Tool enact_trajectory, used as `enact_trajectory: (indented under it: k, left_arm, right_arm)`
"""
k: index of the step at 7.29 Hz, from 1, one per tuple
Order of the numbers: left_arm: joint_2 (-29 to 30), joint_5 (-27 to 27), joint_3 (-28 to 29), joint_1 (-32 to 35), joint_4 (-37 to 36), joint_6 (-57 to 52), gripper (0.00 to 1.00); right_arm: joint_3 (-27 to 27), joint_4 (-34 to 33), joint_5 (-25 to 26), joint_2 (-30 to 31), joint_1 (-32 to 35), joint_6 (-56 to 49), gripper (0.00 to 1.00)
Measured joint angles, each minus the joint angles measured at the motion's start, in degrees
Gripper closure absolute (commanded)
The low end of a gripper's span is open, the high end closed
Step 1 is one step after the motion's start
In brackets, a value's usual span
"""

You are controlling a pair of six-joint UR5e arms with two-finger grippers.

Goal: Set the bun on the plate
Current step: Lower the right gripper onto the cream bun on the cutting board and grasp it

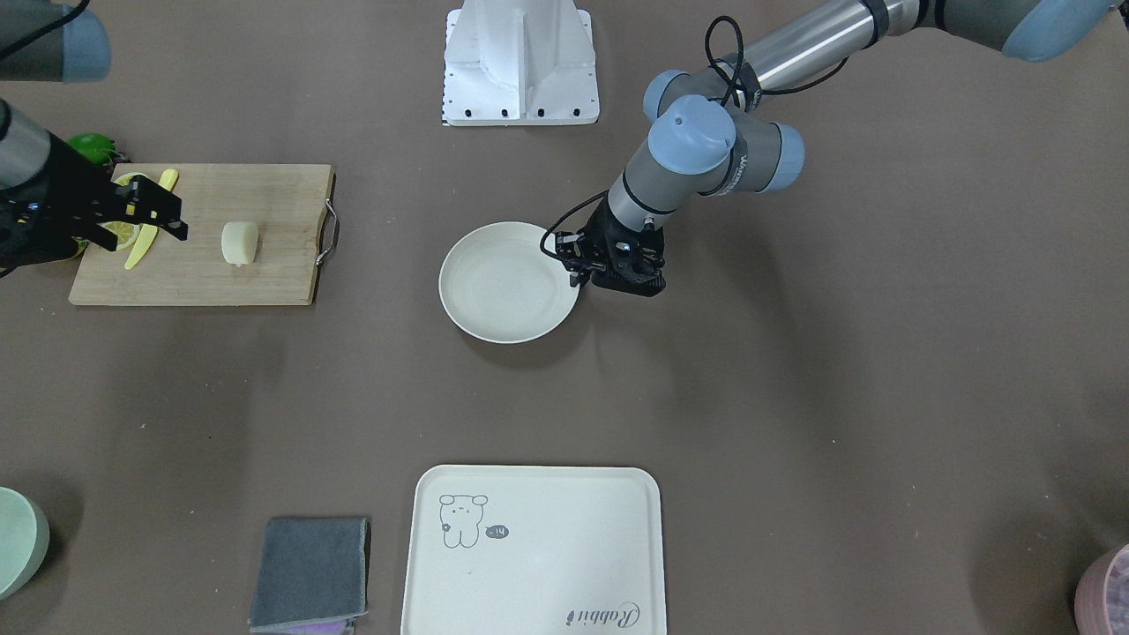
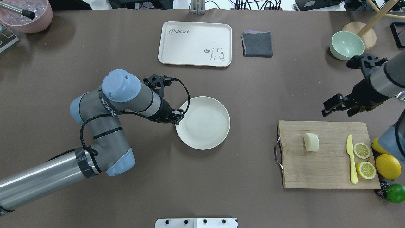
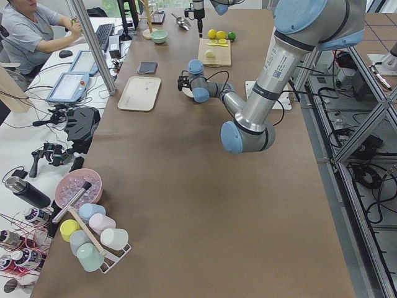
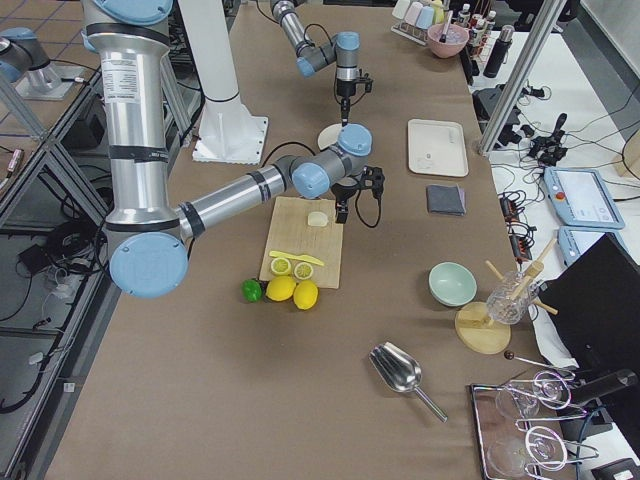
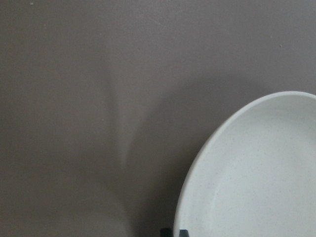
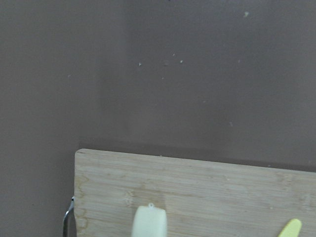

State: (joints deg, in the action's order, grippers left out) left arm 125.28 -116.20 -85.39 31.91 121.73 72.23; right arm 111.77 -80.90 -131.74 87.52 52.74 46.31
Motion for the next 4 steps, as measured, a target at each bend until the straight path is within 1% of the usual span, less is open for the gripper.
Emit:
enact_trajectory:
  k: [1,2,4]
  left_arm:
    - [0.1,0.0,0.1,0.0,0.0,0.0,0.03]
    - [0.3,0.1,0.1,0.0,-0.1,0.0,0.02]
    - [0.5,0.9,-0.1,0.0,-0.1,0.2,0.02]
  right_arm:
    - [-0.2,1.1,4.0,-0.7,-4.6,4.4,0.05]
    - [-0.5,1.9,6.8,-0.8,-7.8,7.0,0.06]
    - [-1.8,2.8,9.9,-0.8,-11.7,9.8,0.10]
